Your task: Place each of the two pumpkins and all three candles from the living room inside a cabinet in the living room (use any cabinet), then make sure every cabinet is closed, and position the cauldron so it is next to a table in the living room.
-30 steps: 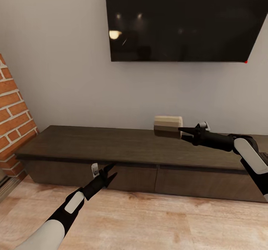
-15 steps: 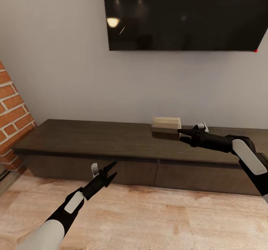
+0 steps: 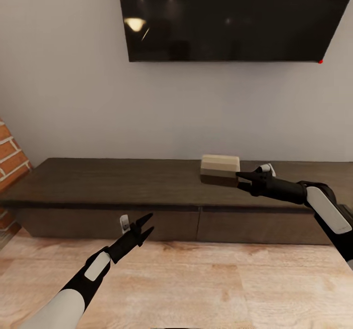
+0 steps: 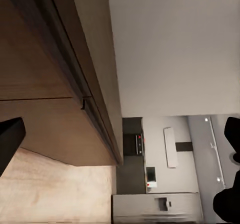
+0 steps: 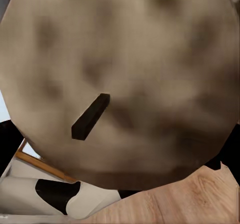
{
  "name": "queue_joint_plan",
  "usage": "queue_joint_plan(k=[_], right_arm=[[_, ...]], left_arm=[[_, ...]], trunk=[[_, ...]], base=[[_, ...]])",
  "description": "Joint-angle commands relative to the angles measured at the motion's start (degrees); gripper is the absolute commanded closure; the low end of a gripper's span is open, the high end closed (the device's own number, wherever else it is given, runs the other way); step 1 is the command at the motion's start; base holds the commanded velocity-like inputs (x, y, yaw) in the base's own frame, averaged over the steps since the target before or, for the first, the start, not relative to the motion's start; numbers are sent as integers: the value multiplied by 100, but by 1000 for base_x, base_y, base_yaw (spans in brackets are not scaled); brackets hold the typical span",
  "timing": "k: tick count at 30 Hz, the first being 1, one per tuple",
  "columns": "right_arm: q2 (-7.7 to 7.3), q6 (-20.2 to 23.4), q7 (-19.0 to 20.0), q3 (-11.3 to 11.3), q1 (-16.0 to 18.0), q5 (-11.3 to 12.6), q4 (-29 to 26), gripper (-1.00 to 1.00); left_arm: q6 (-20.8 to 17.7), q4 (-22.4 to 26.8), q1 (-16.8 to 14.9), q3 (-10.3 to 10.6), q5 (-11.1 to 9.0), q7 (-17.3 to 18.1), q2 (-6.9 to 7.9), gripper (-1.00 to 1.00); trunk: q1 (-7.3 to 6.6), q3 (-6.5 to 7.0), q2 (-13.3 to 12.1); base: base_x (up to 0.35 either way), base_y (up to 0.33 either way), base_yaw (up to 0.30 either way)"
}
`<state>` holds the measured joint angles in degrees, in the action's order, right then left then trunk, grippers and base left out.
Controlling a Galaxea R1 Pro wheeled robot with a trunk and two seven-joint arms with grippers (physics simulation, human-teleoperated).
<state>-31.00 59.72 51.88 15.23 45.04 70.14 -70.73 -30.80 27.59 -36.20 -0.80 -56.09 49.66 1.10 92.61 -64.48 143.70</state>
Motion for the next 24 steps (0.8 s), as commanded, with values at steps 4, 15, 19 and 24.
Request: queue_joint_plan(k=[4, 15, 19, 24], right_arm=[[-3, 28, 25, 14, 5, 26, 3, 100], [-3, 28, 251, 16, -2, 26, 3, 100], [-3, 28, 265, 16, -4, 26, 4, 100], [1, 28, 322, 19, -43, 26, 0, 100]], left_arm=[[-49, 6, -1, -6, -25, 8, 2, -100], [-11, 15, -1, 1, 6, 325, 6, -100], [8, 11, -1, 1, 104, 508, 12, -100], [12, 14, -1, 1, 136, 553, 13, -100]], trunk=[[-1, 2, 2], [17, -151, 11], [27, -239, 17], [35, -306, 21]], base=[[0, 0, -124], [0, 0, -17], [0, 0, 0], [0, 0, 0]])
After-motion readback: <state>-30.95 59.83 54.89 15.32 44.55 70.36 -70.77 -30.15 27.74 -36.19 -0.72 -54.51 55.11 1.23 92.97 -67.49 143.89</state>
